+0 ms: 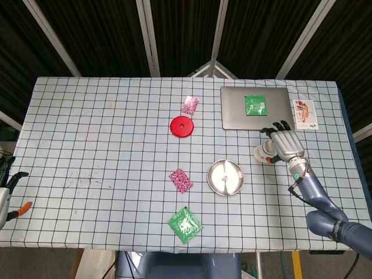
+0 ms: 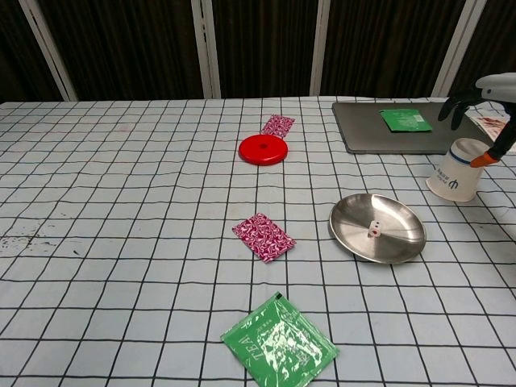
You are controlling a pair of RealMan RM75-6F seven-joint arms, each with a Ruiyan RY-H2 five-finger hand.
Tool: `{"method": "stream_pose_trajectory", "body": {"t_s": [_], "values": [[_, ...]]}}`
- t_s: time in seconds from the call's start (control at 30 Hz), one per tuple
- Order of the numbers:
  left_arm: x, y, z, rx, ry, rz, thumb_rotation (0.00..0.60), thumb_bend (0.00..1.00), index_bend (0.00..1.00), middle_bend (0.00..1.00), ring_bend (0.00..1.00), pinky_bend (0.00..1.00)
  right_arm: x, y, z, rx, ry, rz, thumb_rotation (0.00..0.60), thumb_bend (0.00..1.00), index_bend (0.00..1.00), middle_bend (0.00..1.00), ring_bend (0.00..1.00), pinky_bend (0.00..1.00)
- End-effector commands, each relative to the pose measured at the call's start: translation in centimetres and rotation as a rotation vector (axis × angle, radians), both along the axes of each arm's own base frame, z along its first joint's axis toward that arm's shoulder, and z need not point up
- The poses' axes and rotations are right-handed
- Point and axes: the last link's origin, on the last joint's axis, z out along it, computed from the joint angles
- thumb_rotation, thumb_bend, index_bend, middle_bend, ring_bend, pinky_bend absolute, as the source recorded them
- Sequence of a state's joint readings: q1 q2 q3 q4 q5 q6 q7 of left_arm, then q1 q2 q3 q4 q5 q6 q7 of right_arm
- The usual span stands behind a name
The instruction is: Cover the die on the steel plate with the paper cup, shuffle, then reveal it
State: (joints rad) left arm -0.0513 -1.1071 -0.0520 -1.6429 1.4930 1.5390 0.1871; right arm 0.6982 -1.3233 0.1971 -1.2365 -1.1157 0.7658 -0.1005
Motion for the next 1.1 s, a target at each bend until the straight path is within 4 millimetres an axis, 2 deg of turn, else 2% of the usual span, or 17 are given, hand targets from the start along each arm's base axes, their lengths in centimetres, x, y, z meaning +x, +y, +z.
{"method": "stream_pose_trajectory", "body": {"t_s": [0.03, 0.63, 1.1], "values": [[0.0, 0.0, -0.1, 0.000, 0.003, 0.003, 0.600, 0.23, 0.29, 0.00, 0.00, 0.13, -0.3, -0.1, 0.0, 0.002, 0.010, -0.002, 0.600, 0.18, 0.28, 0.31, 0.12, 0.00], [0.1, 0.1, -0.6, -0.004, 0.021, 0.006, 0.600, 0.23, 0.29, 0.00, 0.00, 0.13, -1.7, -0.1, -0.3, 0.018, 0.023, -0.021, 0.600, 0.22, 0.40, 0.35, 0.13, 0.00], [0.1, 0.2, -0.7, -0.006, 0.026, 0.009, 0.600, 0.23, 0.29, 0.00, 0.00, 0.13, -2.1, -0.3, -0.7, 0.023, 0.022, -0.023, 0.600, 0.23, 0.40, 0.38, 0.15, 0.00]]}}
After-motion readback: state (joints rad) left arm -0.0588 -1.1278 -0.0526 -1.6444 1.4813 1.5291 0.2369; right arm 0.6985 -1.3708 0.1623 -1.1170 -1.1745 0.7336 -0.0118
